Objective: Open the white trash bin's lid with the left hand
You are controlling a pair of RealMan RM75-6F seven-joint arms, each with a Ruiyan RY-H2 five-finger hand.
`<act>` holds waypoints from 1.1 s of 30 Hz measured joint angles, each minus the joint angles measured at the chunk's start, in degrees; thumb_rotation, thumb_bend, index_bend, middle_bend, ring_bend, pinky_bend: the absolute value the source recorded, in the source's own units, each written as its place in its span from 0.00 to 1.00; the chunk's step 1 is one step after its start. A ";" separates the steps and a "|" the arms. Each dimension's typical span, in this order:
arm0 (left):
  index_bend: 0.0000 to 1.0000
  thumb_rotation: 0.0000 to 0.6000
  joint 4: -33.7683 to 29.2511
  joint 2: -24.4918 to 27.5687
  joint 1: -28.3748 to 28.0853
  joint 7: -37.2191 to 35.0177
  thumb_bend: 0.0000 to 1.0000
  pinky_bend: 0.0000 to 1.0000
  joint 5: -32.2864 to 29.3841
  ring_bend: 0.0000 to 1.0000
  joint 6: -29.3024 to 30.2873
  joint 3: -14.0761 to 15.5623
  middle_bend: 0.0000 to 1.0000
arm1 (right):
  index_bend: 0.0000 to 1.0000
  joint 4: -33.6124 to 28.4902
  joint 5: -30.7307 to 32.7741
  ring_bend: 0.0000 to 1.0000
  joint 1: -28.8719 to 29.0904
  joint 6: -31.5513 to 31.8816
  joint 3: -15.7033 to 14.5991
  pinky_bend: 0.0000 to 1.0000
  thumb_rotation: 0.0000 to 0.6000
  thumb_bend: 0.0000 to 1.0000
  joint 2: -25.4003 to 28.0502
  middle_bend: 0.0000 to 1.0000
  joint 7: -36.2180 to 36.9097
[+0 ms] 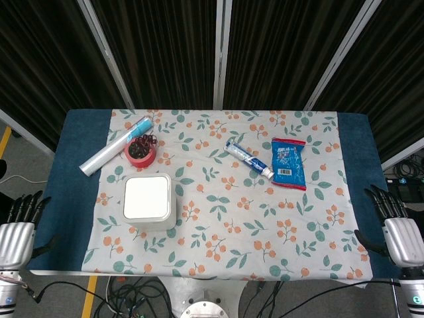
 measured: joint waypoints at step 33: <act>0.16 1.00 -2.61 5.30 -19.82 -12.48 0.09 0.00 21.56 0.02 -14.05 -0.24 0.11 | 0.00 0.91 0.84 0.00 0.59 -3.19 -1.40 0.00 1.00 0.20 -1.14 0.00 0.08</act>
